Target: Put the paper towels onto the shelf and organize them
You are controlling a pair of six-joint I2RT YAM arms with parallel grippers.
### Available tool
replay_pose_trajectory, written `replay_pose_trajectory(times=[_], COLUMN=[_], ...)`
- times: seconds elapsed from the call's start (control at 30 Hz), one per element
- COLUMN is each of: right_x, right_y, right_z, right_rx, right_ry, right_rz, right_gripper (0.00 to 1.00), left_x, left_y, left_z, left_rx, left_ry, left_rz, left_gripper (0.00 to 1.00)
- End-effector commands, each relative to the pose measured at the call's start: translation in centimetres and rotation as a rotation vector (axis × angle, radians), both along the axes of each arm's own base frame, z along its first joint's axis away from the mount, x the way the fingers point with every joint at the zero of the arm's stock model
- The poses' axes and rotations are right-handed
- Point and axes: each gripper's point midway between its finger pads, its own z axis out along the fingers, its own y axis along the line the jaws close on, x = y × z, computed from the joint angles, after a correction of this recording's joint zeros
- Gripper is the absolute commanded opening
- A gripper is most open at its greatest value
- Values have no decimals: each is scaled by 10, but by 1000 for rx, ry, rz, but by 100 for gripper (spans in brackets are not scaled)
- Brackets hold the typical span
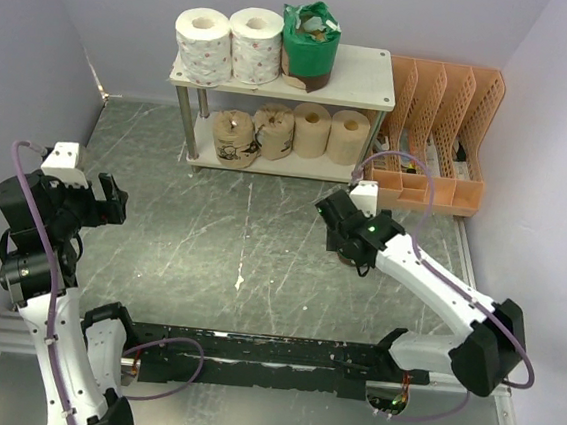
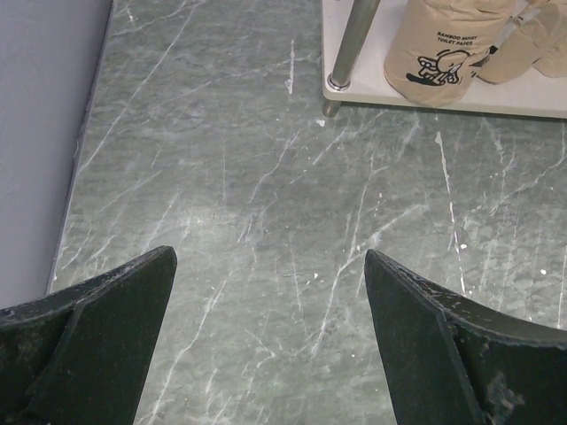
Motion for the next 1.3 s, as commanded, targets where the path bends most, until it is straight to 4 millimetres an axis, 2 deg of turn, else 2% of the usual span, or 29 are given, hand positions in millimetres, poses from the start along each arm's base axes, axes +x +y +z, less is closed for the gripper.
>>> replay_pose_trajectory(times=[0.0,0.2,0.37,0.5,0.73,0.9,1.03,1.17,1.27], right_x=[0,1,6,13,29,40,47,55,60], right_y=[-1,21,19,14,15,22,29,22,17], right_z=[-7,-16,-26,-18,-7,-16,-33,-39,-42], right_rx=[-81,-132,-297,-406,-495,-523,-494,-507,-517], right_ry=[16,55,98,78,45,61,103,114,123], right_rz=[-13,80,78,55,67,106,152,141,137], right_gripper=[88,89,89,89,94,95,92,86,77], left_x=[5,6,5,4,4,3,1,0,0], left_y=[0,0,0,0,0,0,0,0,0], left_z=[3,2,2,3,3,4,6,7,8], left_rx=[6,2,6,8,6,10,15,18,20], left_ry=[-16,-11,-15,-19,-19,-22,-32,-37,-40], left_rz=[-22,-24,-21,-21,-20,-16,-11,-8,-8], left_gripper=[98,98,98,98,98,98,98,98,98])
